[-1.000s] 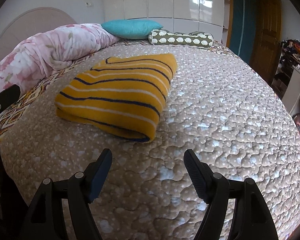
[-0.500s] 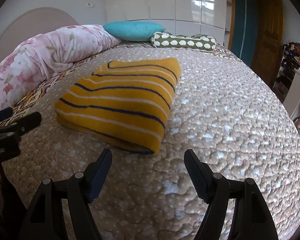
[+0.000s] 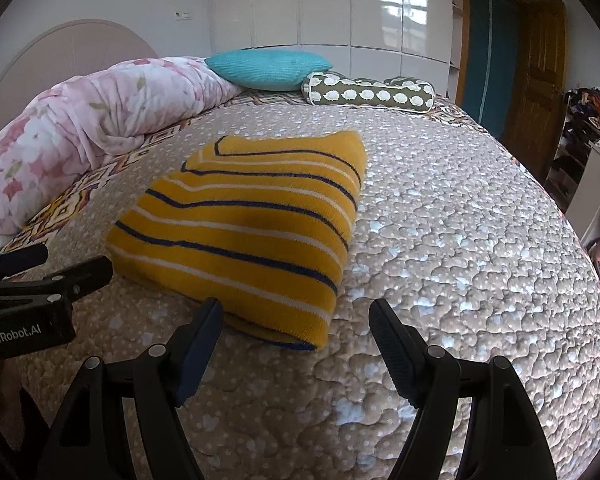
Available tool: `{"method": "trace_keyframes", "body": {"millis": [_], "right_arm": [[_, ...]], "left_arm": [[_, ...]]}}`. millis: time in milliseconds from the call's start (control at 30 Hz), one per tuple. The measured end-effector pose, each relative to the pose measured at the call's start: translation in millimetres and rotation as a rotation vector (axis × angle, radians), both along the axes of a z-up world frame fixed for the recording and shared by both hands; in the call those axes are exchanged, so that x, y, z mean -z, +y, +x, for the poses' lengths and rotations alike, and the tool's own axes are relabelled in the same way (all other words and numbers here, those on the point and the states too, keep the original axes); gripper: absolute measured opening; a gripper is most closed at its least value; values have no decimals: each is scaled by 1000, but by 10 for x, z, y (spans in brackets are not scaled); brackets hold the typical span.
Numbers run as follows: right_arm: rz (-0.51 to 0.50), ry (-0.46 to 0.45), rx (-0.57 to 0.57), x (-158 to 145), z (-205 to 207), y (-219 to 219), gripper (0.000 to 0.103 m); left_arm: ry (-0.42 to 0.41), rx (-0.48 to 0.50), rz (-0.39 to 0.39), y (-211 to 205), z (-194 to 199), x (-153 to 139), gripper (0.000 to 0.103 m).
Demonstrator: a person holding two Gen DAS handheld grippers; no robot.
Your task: Fold small clothes
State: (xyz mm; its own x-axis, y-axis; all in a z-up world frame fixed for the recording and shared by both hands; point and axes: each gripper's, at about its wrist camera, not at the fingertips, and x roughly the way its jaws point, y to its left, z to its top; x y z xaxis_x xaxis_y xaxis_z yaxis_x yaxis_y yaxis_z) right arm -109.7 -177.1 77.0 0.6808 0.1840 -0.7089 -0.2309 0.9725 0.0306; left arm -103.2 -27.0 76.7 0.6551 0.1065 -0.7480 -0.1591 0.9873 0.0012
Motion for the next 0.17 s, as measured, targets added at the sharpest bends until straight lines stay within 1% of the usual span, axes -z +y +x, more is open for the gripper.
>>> {"method": "trace_keyframes", "body": {"millis": [167], "right_arm": [[0,10,-5,28,22,-4,80]], "left_arm": [[15,-2,-9,-20,28,30,103]]}}
